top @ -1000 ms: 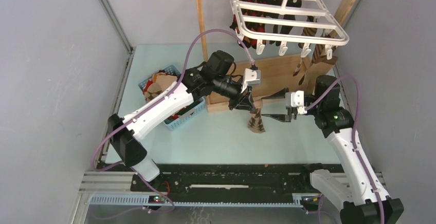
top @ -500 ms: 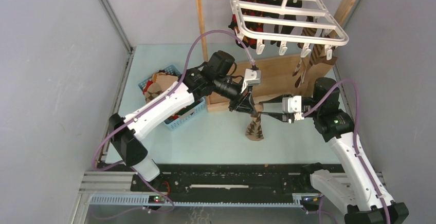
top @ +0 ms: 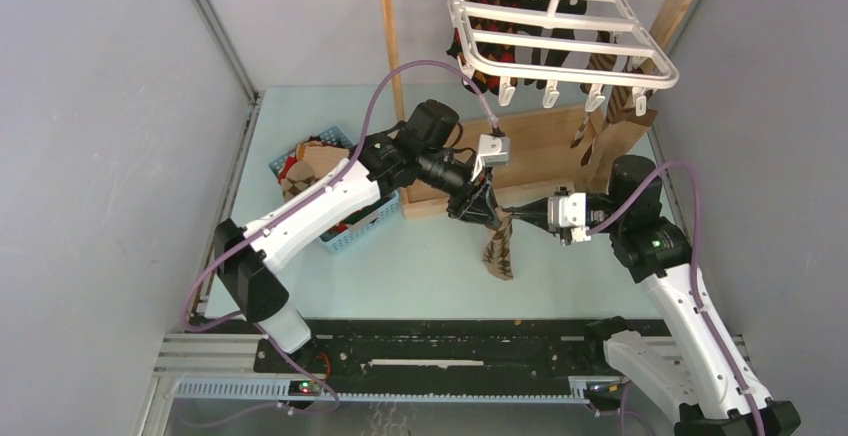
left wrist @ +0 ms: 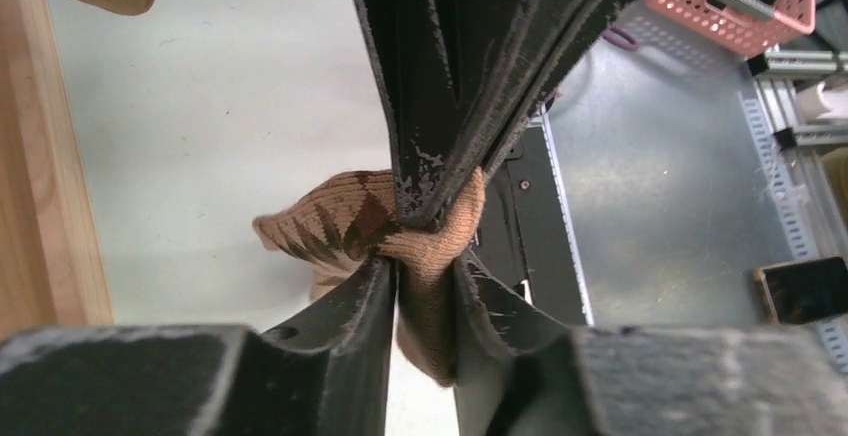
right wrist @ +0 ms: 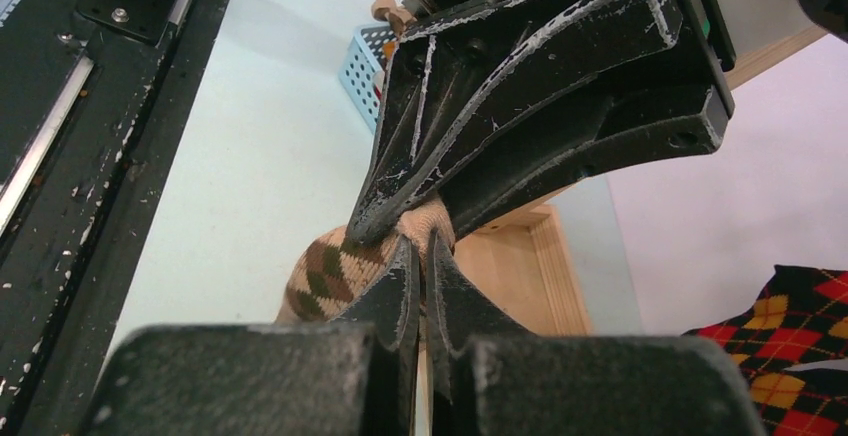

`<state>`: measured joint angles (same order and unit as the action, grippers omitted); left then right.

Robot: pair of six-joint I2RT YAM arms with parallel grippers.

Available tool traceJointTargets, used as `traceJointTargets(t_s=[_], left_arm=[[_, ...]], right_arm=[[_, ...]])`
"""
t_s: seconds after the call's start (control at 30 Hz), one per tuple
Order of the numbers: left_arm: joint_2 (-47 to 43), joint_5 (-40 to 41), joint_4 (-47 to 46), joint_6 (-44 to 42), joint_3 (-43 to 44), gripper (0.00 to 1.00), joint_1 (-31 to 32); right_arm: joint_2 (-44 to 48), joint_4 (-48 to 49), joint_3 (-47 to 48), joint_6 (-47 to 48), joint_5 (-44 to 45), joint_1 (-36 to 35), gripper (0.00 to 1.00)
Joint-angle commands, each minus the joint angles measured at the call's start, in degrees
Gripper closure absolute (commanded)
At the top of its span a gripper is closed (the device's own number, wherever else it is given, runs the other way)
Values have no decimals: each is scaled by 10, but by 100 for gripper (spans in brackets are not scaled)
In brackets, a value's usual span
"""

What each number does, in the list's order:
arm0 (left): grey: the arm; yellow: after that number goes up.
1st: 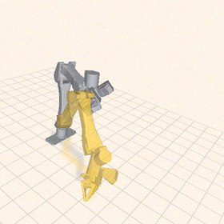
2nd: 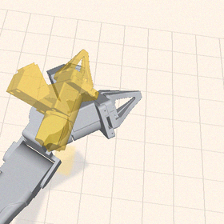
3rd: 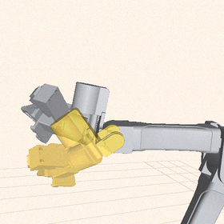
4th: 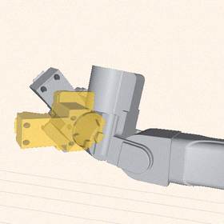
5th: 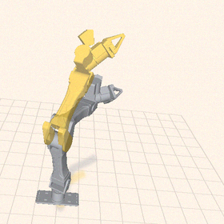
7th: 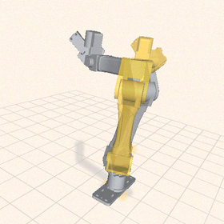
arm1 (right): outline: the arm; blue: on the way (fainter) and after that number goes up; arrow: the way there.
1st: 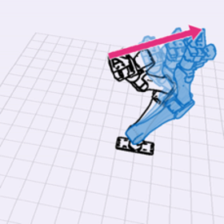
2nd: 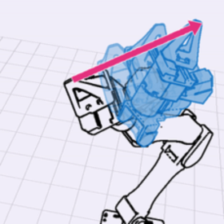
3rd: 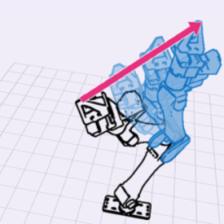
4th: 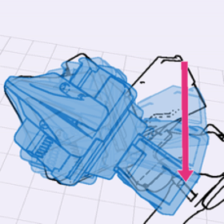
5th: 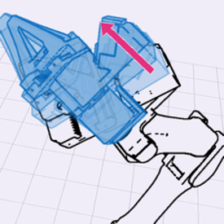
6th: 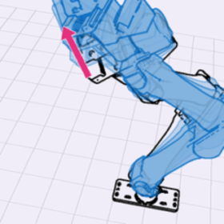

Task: Clip the socks to the hanger
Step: Pick up the sock from the bin.

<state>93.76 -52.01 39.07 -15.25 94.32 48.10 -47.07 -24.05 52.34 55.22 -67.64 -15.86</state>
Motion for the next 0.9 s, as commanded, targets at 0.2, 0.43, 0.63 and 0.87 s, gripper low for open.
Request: traceJointTargets(t_s=[0.2, 0.43, 0.63, 0.87], left_arm=[[-165, 128, -198, 67, -151, 26, 3], [-347, 260, -462, 77, -361, 0, 5], [-339, 273, -544, 92, -384, 0, 16], [-268, 230, -592, 132, -344, 16, 25]], right_arm=[[32, 42, 15, -152, 18, 5, 100], [55, 108, 15, -344, 13, 38, 100], [64, 196, 2, -478, 12, 65, 100], [66, 232, -3, -513, 19, 74, 100]])
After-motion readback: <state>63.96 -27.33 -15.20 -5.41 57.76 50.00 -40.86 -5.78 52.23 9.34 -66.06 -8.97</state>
